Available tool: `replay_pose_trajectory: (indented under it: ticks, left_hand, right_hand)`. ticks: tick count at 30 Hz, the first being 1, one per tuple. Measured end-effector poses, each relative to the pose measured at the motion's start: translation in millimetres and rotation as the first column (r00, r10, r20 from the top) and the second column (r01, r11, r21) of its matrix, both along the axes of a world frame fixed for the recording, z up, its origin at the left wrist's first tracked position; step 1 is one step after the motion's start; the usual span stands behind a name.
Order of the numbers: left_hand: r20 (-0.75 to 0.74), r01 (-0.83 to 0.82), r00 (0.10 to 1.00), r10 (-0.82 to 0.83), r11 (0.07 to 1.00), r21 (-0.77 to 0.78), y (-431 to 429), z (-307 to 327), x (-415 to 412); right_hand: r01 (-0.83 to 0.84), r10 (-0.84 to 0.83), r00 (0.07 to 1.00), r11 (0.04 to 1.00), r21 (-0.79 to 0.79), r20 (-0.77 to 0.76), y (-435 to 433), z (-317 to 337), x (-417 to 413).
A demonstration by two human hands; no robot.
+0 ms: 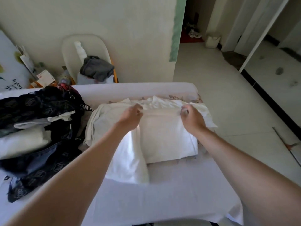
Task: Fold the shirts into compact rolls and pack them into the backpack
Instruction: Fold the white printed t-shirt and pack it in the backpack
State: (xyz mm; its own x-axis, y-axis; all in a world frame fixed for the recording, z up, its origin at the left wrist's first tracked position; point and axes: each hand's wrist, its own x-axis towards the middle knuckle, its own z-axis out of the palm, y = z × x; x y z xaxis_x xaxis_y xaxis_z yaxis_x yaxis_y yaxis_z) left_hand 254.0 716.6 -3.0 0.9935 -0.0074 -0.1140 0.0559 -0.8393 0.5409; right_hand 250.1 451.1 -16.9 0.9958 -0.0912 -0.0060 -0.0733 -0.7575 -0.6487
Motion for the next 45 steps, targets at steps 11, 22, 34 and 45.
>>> replay_pose_trajectory:
  ticks: [11,22,34,45]
  left_hand:
    - [-0.226,0.502,0.86,-0.459,0.839,0.207,27,-109,-56]
    - [0.088,0.03,0.996,-0.019,0.992,-0.122,58,-121,-66]
    - [0.075,-0.291,0.956,0.283,0.95,0.117,156,-93,41]
    - [-0.043,0.089,0.996,-0.078,0.842,0.531,212,-130,73]
  right_hand:
    - [-0.555,0.437,0.806,0.792,-0.254,-0.4,42,-91,-14]
    - [-0.552,0.473,0.829,0.777,-0.304,-0.297,97,-109,10]
    - [-0.53,0.466,0.847,0.771,-0.353,-0.254,133,-106,117]
    - [-0.52,0.522,0.828,0.578,-0.629,-0.204,122,-125,171]
